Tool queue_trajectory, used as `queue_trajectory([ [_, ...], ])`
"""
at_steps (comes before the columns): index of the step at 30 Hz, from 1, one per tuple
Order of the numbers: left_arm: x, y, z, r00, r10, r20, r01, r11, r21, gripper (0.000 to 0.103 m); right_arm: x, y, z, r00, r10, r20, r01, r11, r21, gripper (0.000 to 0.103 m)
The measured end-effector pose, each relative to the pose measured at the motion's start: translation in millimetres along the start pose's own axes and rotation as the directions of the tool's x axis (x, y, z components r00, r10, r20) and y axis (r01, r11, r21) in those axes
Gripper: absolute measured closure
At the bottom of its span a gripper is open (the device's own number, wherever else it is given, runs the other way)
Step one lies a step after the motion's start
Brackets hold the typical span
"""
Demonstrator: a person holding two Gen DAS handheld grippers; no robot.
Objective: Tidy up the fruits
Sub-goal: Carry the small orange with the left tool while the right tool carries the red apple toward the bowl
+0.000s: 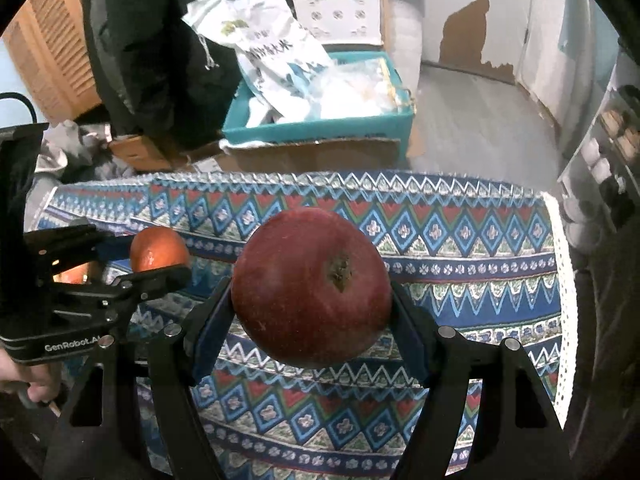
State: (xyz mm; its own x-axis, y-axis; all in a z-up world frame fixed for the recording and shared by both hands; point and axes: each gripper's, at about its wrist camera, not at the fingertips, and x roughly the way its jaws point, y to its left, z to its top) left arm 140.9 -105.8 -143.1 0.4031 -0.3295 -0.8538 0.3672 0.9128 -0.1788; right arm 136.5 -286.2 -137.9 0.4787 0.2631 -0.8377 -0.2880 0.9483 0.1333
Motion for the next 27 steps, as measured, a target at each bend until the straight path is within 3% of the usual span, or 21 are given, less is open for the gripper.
queue_trajectory([
  [27,-112.6,10.9,-26.2,0.990,0.002,0.139,0.001,1.000,-0.020,0.057,-66.9,64.0,11.0,0.990,0.102,0.102,-0.094,0.992,-0.082,0.029],
])
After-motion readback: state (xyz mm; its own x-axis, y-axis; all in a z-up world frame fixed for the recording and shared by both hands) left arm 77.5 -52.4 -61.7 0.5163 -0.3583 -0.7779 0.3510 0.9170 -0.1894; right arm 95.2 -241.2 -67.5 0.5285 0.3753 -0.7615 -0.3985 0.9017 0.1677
